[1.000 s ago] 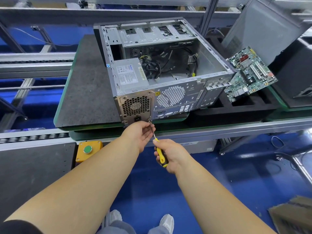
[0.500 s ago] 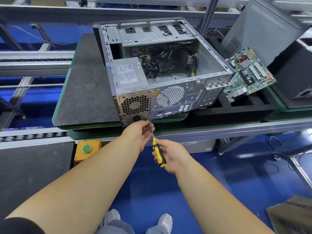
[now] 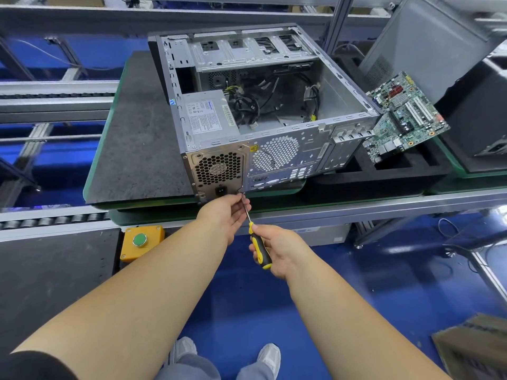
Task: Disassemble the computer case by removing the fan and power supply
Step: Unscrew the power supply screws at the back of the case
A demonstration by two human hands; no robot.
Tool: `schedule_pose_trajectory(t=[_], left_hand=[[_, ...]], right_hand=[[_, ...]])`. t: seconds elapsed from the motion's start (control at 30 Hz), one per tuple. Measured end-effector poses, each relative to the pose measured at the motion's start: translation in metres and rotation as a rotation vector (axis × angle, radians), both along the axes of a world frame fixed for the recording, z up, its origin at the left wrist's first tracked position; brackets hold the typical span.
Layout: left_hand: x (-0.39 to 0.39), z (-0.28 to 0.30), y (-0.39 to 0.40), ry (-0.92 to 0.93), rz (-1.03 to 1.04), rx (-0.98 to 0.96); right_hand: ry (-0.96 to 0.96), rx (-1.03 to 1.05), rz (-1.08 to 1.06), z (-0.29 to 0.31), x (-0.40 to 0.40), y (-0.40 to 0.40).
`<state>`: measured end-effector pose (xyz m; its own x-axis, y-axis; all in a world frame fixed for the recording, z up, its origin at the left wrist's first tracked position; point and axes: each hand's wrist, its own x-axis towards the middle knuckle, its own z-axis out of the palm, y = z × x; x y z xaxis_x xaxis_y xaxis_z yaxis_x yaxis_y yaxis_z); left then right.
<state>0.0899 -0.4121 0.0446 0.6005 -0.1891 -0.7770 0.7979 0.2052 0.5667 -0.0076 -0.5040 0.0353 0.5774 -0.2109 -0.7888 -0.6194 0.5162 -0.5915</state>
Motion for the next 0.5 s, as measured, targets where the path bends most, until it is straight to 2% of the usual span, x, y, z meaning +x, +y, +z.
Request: schedule_pose_trajectory(t=[0.33, 0.5], left_hand=[[-0.0008, 0.0001, 0.0014, -0.001, 0.003, -0.035], [-0.0019, 0.0031, 0.0042, 0.014, 0.005, -0.061]], right_hand=[[-0.019, -0.014, 0.060, -0.0051, 0.0002, 0.0033], [-0.034, -0.108, 0.117, -0.0062, 0.0012, 0.0060]])
